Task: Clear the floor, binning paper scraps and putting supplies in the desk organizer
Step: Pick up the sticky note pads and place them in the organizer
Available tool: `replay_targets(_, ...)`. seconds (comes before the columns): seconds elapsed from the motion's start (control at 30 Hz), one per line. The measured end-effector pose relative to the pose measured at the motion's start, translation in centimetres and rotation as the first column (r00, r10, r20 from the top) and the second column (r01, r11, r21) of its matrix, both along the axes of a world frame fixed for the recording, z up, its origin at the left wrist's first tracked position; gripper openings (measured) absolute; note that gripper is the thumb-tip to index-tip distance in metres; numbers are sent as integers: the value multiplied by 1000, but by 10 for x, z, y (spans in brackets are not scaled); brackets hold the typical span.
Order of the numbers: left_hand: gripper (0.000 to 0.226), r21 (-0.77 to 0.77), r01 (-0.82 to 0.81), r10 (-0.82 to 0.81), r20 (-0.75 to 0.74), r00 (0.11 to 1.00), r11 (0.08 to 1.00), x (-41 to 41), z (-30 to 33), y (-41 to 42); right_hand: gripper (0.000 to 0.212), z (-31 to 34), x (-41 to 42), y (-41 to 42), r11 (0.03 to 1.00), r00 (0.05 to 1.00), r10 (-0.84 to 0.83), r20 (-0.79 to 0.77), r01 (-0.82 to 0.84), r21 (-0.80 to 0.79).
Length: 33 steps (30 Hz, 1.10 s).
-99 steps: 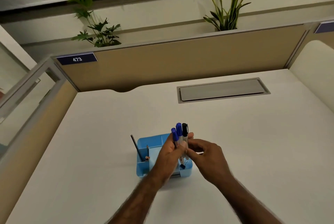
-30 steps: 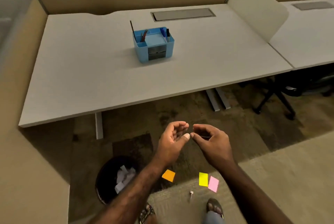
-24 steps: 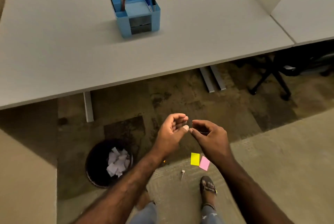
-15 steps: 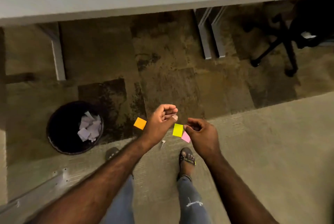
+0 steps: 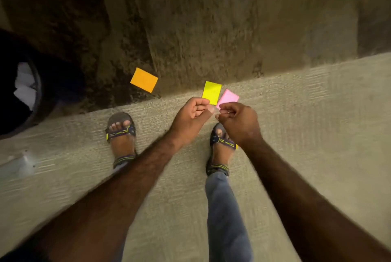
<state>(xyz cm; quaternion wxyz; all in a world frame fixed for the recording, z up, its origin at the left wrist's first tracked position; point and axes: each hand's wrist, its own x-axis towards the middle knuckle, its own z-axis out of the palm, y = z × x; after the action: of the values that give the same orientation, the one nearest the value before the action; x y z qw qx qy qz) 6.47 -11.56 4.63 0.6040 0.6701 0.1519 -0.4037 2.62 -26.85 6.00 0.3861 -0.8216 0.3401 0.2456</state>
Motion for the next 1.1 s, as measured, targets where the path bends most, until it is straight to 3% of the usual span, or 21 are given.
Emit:
replay_targets(0.23, 24, 86, -44, 46, -24, 999, 995, -6, -98, 33, 27, -122, -1, 18, 995, 991, 62, -116, -70, -73)
replay_targets(0.37, 11, 141, -118, 129, -73, 989, 983, -3, -139, 68, 26, -170, 12, 51, 991, 989, 111, -99, -118, -66)
replay_targets(0.57, 17, 273, -291, 318, -62, 946, 917, 13, -188, 118, 24, -220, 64, 118, 955, 958, 286, -29, -287, -68)
replay_targets(0.67, 24, 296, -356, 396, -83, 915, 886, 20, -198, 136, 27, -233, 90, 151, 887, 896, 444, 4, -439, -142)
replay_targets(0.8, 25, 289, -378, 419, -93, 903, 880, 25, -196, 151, 45, -252, 111, 185, 850, 855, 517, 52, -505, -150)
replay_targets(0.93, 25, 264, -390, 430, -113, 896, 882, 27, -193, 165, 68, -275, 124, 206, 715, 752, 655, -77, -650, -257)
replay_targets(1.1, 23, 262, -417, 457, -114, 882, 870, 31, -197, 184, 70, -289, 143, 219, 784, 837, 530, -140, -546, -296)
